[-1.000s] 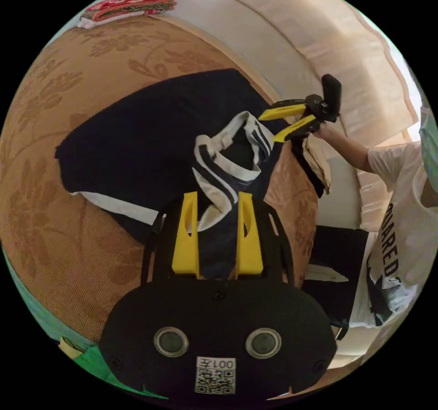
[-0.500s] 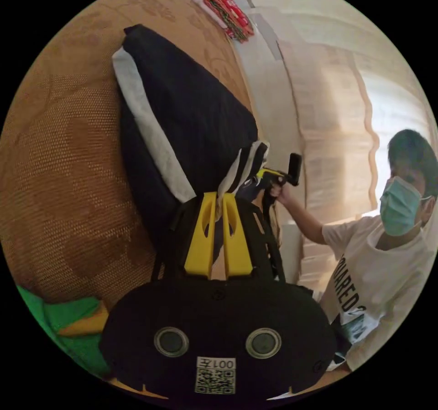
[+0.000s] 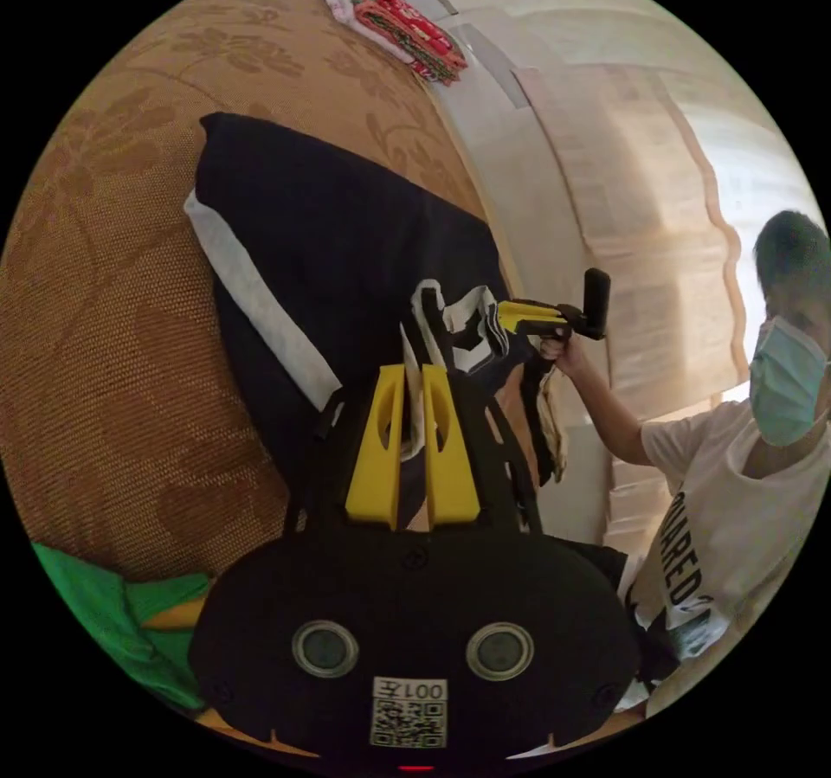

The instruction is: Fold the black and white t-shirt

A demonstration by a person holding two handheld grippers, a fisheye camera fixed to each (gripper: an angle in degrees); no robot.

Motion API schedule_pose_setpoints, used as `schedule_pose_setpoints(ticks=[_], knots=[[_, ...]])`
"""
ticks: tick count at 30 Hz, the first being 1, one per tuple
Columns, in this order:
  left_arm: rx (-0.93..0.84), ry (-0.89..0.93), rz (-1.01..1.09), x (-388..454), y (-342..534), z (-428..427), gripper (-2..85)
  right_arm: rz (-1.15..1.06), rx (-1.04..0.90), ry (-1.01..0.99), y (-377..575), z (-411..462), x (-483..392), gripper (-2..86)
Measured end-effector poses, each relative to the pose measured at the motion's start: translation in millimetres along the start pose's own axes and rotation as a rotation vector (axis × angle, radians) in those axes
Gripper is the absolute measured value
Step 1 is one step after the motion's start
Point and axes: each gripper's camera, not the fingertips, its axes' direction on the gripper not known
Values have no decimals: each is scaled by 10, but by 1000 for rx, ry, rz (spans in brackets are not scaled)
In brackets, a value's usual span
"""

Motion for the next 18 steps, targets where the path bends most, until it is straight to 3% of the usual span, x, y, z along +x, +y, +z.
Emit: schedule_pose_setpoints(ticks=[4,11,18], knots=[[-64,-72,30,174,9,135,-9,-14,-46,-14,-53,132,-66,35],[118,-104,74,633,98,28,-9,-18,175,52,-43,-302,-306,17],[97,-280,60,934,-75,305,-9,-19,123,216,-547,-114,-247,15]])
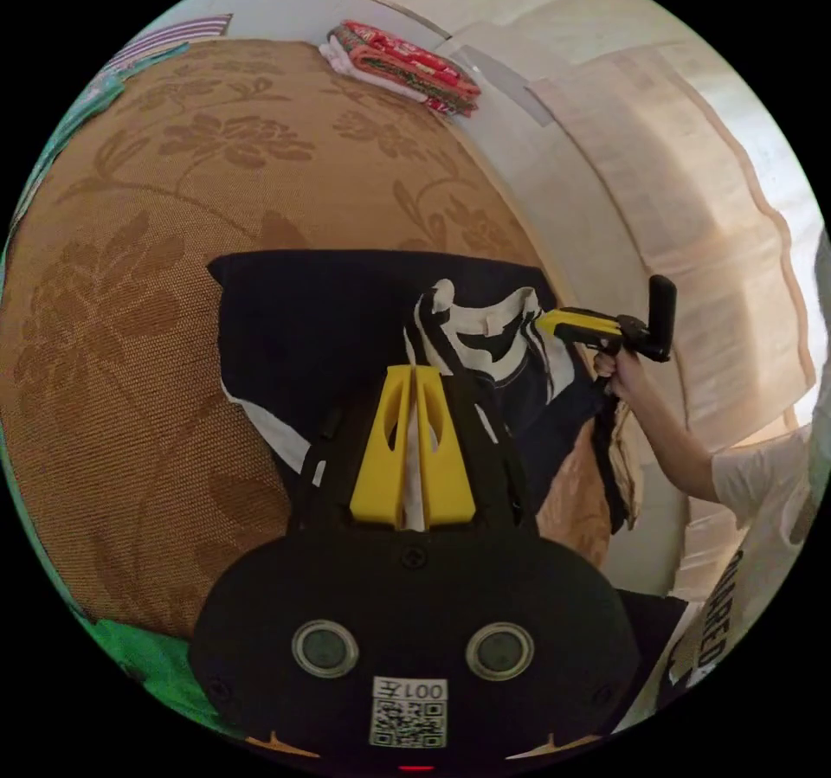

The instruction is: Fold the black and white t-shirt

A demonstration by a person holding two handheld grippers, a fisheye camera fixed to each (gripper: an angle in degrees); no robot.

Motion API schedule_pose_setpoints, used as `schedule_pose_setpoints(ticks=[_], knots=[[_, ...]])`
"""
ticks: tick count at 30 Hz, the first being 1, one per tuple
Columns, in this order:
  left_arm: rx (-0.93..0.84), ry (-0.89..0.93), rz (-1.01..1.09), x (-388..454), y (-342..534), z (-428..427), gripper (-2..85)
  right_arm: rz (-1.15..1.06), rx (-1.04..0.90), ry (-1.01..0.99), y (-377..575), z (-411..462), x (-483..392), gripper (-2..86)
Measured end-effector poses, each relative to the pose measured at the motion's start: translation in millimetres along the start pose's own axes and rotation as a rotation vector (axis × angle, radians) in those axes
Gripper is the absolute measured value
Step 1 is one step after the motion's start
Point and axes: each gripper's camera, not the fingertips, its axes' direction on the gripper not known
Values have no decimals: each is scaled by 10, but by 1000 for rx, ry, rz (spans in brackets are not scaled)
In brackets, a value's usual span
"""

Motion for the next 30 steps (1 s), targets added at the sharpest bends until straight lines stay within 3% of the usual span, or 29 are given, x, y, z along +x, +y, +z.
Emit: schedule_pose_setpoints(ticks=[5,9,13,15,17,20,23,26,28,30], knots=[[-14,-42,-28,328,174,28,-9,40,-4,-22,8,103,39,17],[41,-196,-29,723,404,-255,-9,30,90,140,175,-349,-211,9],[-19,-140,115,1355,672,-132,-9,-102,54,37,270,-402,-640,5],[-119,-235,131,1533,794,108,-9,-155,-39,141,322,-184,-883,3],[-104,-328,178,1746,961,265,-9,-160,-95,192,358,8,-945,4],[-74,-396,132,2124,1070,144,-9,-124,-26,165,384,-169,-933,7],[-47,-322,245,2785,1223,103,-5,-61,103,316,499,-677,-794,17],[-95,-223,448,3624,1347,425,20,41,113,487,586,-1024,-375,54],[-102,-182,562,4156,1409,714,53,80,89,468,571,-1106,-57,82],[-96,-174,645,4652,1453,1022,87,138,75,326,471,-1096,339,111]])
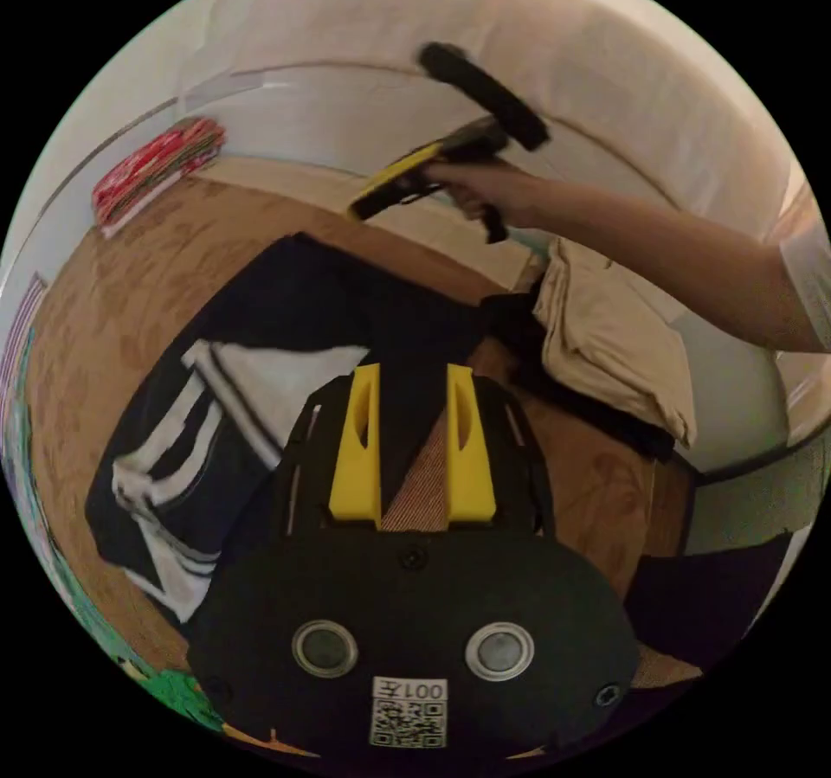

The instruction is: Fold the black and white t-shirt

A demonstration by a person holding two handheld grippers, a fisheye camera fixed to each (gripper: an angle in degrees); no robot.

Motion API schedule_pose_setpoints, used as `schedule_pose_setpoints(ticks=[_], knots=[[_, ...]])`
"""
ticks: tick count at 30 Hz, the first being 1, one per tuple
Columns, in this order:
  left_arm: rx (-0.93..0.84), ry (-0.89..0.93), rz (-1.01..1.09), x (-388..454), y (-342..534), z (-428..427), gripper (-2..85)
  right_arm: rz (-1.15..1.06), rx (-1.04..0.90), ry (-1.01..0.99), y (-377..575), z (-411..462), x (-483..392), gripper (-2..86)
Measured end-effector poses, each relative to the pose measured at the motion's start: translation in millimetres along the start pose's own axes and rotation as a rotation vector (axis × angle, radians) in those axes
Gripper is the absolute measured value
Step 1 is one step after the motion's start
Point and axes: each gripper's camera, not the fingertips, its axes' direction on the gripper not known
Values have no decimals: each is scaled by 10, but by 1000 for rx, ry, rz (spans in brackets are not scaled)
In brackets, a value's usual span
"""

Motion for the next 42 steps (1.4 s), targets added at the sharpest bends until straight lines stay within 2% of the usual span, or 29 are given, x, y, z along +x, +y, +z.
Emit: schedule_pose_setpoints(ticks=[3,5,8,12,14,17,21,25,29,34,37,39,42], knots=[[-35,-81,97,588,-355,375,101,23,-64,-176,-204,282,203,117],[-115,-195,87,851,-455,627,112,42,-96,-204,-287,449,220,119],[-129,-219,33,996,-402,680,108,81,-143,-238,-369,681,177,121],[-114,-198,-28,1073,-265,622,94,73,-137,-135,-447,699,10,103],[-91,-145,-70,1053,-143,523,45,31,-151,-80,-481,702,-69,80],[-91,-115,-127,971,56,419,11,-24,-182,-176,-567,701,-151,37],[-90,-142,-146,885,300,318,-8,-81,-216,-170,-660,722,-222,19],[41,-5,-214,687,593,-2,-8,-13,-153,-234,-650,540,-133,13],[183,72,-286,480,889,-483,-9,78,-65,-391,-702,192,-80,11],[334,43,-404,113,1470,-1267,-10,-73,15,-455,-1169,-299,-764,10],[384,-19,-530,-251,2069,-1734,-11,-191,37,-549,-1593,-380,-1538,9],[377,-63,-618,-494,2482,-1905,-11,-281,32,-536,-1867,-222,-2273,9],[275,-140,-756,-894,3169,-1926,-11,-347,14,-520,-2046,227,-3171,9]])
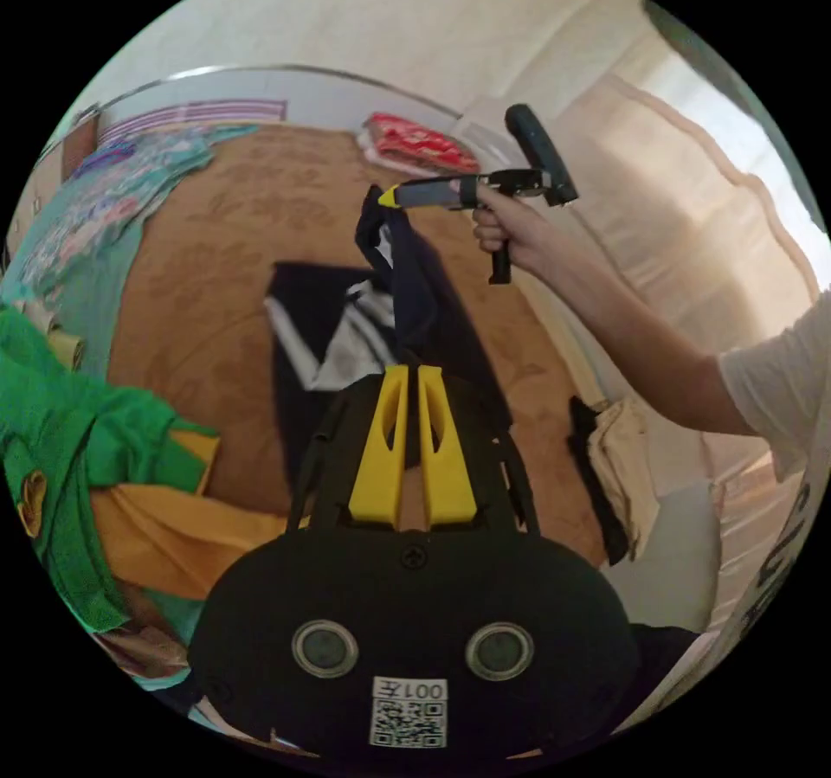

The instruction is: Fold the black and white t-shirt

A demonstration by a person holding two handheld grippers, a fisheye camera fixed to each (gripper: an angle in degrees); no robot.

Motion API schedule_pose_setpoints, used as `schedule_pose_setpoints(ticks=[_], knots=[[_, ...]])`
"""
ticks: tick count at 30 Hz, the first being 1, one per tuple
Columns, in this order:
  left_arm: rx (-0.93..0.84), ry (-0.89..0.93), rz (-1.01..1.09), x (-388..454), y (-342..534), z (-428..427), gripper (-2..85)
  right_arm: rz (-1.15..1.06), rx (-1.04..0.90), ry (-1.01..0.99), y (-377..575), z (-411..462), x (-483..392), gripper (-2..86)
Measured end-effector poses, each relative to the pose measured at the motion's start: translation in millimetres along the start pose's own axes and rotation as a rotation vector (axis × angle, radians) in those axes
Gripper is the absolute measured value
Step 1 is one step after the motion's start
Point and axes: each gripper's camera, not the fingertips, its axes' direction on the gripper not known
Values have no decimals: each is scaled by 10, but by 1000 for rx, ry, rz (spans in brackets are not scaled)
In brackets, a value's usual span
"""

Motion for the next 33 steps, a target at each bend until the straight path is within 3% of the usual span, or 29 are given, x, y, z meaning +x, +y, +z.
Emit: schedule_pose_setpoints(ticks=[3,6,13,18,22,24,28,31,33], knots=[[-116,-15,-103,-666,226,172,-10,-39,-131,-19,-160,933,-345,12],[-142,140,-244,-1100,413,285,-9,-143,-197,23,-142,1355,-660,18],[-71,221,-302,-1338,347,167,-9,-170,1,121,124,385,-793,43],[-143,197,-368,-1454,259,131,-9,-58,-156,262,813,271,-837,81],[-75,41,-231,-1227,-211,-40,-9,127,-219,224,1376,564,-858,88],[-20,29,-108,-1041,-582,12,-9,244,-110,219,1602,599,-912,75],[46,57,182,-574,-1518,527,-10,236,68,338,1632,568,-1122,35],[-83,-147,271,-338,-1960,1108,-10,183,47,293,1502,751,-1151,18],[-179,-257,244,-320,-2056,1387,-10,178,-85,221,1522,1112,-1056,12]])
